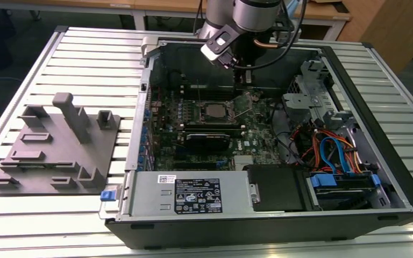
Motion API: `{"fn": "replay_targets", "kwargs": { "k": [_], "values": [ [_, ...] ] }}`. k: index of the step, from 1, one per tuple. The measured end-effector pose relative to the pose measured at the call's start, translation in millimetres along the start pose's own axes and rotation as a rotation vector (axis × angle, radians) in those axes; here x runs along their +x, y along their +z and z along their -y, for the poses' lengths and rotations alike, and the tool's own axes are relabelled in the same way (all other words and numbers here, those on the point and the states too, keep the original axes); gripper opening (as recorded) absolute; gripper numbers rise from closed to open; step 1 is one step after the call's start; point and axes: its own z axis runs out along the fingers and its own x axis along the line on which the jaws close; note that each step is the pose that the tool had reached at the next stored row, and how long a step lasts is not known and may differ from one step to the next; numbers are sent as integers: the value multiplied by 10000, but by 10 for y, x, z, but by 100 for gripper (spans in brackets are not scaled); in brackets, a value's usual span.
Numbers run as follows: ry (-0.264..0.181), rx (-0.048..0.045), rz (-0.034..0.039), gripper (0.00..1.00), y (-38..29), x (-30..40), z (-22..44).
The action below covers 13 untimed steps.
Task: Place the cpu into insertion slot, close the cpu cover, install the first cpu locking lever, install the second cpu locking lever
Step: 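Close the cpu cover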
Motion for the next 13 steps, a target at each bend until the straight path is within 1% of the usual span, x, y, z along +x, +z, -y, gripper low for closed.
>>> {"fn": "replay_targets", "kwargs": {
  "k": [1,13],
  "values": [
    [0,0,0,10,1,0,-13],
    [-1,0,0,10,2,0,-49]
  ]
}}
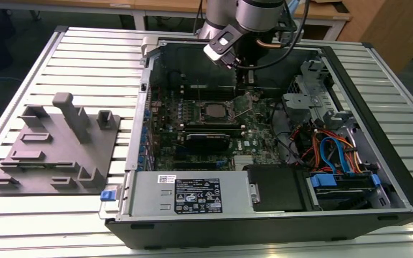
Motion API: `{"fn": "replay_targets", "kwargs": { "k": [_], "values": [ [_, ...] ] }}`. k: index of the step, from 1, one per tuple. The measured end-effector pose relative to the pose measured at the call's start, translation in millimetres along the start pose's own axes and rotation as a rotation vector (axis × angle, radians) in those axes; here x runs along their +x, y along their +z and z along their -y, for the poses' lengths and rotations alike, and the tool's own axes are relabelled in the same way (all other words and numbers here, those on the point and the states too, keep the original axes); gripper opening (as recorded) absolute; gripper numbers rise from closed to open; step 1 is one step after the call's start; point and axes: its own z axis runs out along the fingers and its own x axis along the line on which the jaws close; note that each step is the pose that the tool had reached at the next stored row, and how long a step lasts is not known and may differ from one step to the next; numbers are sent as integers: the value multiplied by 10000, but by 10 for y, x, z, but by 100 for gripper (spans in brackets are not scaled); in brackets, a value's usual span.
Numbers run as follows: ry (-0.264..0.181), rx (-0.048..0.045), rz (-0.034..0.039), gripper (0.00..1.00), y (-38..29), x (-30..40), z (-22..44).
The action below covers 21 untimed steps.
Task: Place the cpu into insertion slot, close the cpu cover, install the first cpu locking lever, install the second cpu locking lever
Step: 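Close the cpu cover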
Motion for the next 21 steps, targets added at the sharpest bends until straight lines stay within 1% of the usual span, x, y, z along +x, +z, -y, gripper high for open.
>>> {"fn": "replay_targets", "kwargs": {
  "k": [17,21],
  "values": [
    [1,1,1,10,11,0,-65],
    [1,8,-1,10,14,0,-125]
  ]
}}
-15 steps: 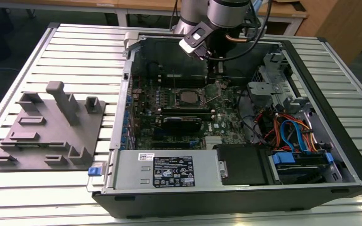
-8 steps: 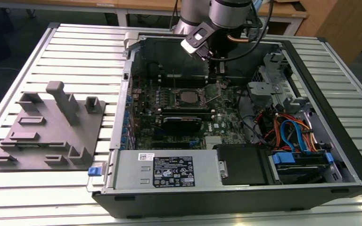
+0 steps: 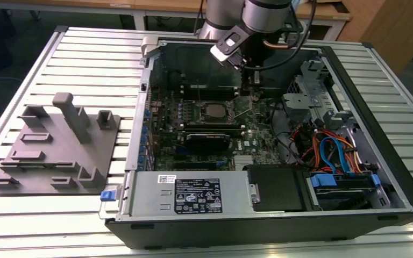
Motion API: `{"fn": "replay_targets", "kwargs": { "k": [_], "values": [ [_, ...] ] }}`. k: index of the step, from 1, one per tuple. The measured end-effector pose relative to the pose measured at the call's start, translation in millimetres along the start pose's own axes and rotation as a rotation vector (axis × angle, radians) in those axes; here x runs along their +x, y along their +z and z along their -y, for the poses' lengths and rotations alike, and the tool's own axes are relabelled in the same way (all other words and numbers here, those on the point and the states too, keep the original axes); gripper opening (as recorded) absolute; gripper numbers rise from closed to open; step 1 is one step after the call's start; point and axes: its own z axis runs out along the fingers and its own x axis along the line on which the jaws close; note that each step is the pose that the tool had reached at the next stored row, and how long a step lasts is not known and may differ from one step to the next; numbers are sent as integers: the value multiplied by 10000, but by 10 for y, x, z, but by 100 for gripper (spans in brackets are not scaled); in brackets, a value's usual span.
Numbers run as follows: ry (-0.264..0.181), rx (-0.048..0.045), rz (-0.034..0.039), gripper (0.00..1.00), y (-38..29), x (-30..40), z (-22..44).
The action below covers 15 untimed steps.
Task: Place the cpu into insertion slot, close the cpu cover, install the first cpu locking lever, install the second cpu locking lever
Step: 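Close the cpu cover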
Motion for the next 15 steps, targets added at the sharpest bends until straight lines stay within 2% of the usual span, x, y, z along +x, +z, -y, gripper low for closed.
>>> {"fn": "replay_targets", "kwargs": {
  "k": [6,8,15],
  "values": [
    [3,0,3,10,20,0,-117],
    [12,1,3,10,31,0,-175],
    [191,4,9,10,93,11,-310]
  ]
}}
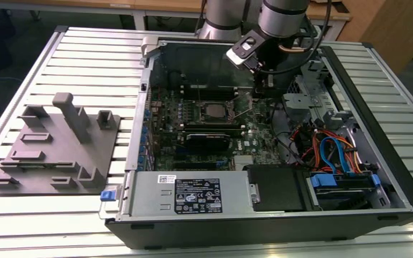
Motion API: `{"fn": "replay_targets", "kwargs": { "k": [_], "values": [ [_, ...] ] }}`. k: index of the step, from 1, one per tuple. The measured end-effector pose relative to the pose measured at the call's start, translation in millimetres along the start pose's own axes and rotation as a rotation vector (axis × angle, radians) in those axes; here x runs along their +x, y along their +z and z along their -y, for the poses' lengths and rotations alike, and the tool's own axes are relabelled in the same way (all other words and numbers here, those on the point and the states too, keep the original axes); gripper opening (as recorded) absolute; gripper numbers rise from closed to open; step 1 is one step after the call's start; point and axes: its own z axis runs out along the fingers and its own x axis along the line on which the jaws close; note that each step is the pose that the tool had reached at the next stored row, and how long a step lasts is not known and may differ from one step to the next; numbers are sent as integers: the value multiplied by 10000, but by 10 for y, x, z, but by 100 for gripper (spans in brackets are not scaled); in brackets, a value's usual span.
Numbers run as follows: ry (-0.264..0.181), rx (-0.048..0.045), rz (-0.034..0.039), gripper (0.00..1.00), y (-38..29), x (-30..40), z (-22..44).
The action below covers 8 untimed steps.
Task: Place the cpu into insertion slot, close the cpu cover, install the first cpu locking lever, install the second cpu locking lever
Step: 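Close the cpu cover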
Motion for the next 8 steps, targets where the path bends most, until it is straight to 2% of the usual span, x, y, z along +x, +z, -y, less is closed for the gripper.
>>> {"fn": "replay_targets", "kwargs": {
  "k": [5,8],
  "values": [
    [17,105,4,10,52,9,-117],
    [20,162,4,10,98,10,-133]
  ]
}}
